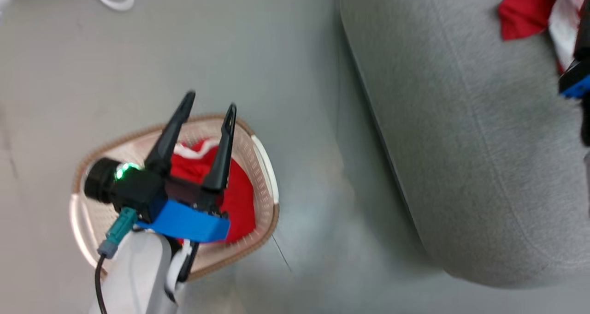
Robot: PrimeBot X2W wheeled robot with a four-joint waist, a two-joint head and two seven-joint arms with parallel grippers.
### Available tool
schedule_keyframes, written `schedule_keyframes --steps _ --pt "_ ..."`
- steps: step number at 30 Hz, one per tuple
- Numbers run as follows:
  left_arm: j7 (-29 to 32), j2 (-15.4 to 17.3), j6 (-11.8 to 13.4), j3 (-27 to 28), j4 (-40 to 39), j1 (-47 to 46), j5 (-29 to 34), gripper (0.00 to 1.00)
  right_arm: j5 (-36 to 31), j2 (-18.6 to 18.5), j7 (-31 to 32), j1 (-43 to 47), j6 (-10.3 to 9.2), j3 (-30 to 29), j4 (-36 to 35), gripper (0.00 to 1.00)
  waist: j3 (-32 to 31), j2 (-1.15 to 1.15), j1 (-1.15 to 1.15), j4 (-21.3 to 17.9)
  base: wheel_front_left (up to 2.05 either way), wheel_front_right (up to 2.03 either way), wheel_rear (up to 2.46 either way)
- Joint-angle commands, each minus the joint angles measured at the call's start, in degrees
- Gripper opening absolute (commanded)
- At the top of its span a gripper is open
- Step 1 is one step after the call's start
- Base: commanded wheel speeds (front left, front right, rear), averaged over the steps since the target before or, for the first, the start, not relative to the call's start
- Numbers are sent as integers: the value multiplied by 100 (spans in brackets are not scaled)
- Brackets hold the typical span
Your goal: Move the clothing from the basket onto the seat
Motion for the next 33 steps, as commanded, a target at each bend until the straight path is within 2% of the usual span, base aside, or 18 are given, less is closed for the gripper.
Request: schedule_keyframes --steps 1,8,13,23,33 --pt "-15 -87 0 79 78 217 -55 100 -42 36 -42 268 1 153 -78 100 -1059 0 0 251 0 0 0" --pt "-15 -416 0 556 322 1036 -101 100 67 334 -47 1342 1 1016 -767 100 -2198 0 0 463 0 0 0" --pt "-15 -569 1 917 423 1465 -22 100 300 378 128 2192 1 1421 -1592 100 -2631 0 0 701 0 0 0" --pt "-14 -740 7 1652 560 2097 75 100 163 798 312 3871 1 1384 -3489 100 -3095 0 0 1169 0 0 0" --pt "-15 -789 2 2071 706 2263 187 100 -160 1280 605 5098 1 1298 -4588 100 -3241 0 0 1489 0 0 0"
